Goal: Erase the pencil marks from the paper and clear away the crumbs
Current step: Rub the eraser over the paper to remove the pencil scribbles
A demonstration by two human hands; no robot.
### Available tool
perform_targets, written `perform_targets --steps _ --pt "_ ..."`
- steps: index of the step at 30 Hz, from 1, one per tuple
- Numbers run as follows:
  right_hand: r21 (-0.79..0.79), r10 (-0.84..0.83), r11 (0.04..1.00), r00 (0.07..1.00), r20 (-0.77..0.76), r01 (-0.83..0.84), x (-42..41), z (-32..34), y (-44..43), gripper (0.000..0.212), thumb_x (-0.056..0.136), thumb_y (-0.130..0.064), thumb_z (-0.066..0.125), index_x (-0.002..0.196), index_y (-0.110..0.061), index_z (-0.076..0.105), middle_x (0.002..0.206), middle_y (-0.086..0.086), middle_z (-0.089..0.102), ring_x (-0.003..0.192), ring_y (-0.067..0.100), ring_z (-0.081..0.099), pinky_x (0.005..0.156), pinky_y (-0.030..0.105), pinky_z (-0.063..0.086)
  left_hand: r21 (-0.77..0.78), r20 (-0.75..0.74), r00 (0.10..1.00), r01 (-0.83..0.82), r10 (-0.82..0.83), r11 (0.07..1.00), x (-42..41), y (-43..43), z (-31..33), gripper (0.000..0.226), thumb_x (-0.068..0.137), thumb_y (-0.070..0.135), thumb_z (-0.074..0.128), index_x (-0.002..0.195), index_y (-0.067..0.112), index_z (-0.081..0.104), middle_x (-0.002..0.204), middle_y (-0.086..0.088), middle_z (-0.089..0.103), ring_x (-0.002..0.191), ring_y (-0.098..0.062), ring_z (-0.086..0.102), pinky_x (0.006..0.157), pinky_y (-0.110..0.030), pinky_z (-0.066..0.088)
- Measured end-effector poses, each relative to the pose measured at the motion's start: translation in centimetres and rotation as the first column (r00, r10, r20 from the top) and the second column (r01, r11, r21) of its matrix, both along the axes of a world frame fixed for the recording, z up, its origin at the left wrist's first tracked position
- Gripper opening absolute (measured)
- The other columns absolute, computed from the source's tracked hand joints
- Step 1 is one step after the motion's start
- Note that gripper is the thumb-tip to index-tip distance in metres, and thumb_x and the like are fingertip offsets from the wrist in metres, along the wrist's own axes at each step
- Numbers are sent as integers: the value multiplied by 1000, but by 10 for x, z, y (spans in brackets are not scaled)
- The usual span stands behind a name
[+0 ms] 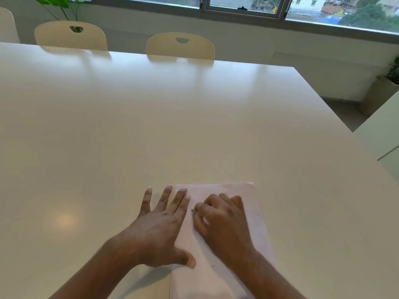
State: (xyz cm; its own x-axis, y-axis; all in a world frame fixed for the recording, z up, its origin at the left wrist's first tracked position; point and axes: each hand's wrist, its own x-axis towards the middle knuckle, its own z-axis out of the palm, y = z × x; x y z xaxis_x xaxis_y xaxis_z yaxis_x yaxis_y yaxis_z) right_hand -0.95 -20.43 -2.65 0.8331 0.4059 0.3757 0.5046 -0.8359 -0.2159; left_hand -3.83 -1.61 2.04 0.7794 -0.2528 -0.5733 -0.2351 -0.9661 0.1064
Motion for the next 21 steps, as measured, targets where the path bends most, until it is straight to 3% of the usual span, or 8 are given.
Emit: perform_targets --steps 5,7,11,16,19,21 --pt "22 -251 968 968 29 250 37 2 -35 13 89 -36 66 82 -32 77 82 -11 71 78 19 62 75 39 34 -11 11 1000 -3 3 1000 -2 1 0 137 78 93 49 156 20 -37 159 7 -49 143 -23 -52 118 -64 -29" --pt "44 -253 967 967 14 252 33 3 -30 15 90 -35 65 80 -31 76 82 -11 71 78 18 62 76 39 36 -18 7 1000 -9 9 1000 -2 0 0 137 78 93 49 156 20 -37 159 7 -49 143 -23 -52 117 -64 -29" --pt "-1 -54 999 999 1 54 7 0 -6 18 91 -38 63 79 -29 74 79 -10 66 77 16 59 74 40 37 -21 6 1000 -7 7 1000 -1 1 0 136 79 93 49 155 20 -38 159 6 -49 142 -23 -53 117 -64 -29" --pt "1 -261 965 965 39 261 44 5 -45 14 90 -38 67 83 -32 77 83 -11 72 78 19 64 72 37 32 -22 15 1000 -2 2 1000 -2 1 0 137 77 95 47 155 20 -38 159 6 -49 143 -24 -52 118 -64 -29" --pt "-26 -281 959 960 17 281 46 3 -47 16 92 -35 65 83 -30 76 80 -10 70 75 20 63 71 35 30 -24 17 1000 -5 6 1000 -2 1 1 138 77 96 47 155 21 -38 159 7 -49 143 -23 -52 118 -64 -29" --pt "29 -274 961 961 -32 275 44 1 -44 18 92 -35 62 83 -29 76 79 -9 67 74 21 63 71 36 37 -20 27 1000 -1 2 1000 -2 1 2 138 76 96 48 155 20 -38 161 6 -48 142 -22 -53 117 -63 -30"
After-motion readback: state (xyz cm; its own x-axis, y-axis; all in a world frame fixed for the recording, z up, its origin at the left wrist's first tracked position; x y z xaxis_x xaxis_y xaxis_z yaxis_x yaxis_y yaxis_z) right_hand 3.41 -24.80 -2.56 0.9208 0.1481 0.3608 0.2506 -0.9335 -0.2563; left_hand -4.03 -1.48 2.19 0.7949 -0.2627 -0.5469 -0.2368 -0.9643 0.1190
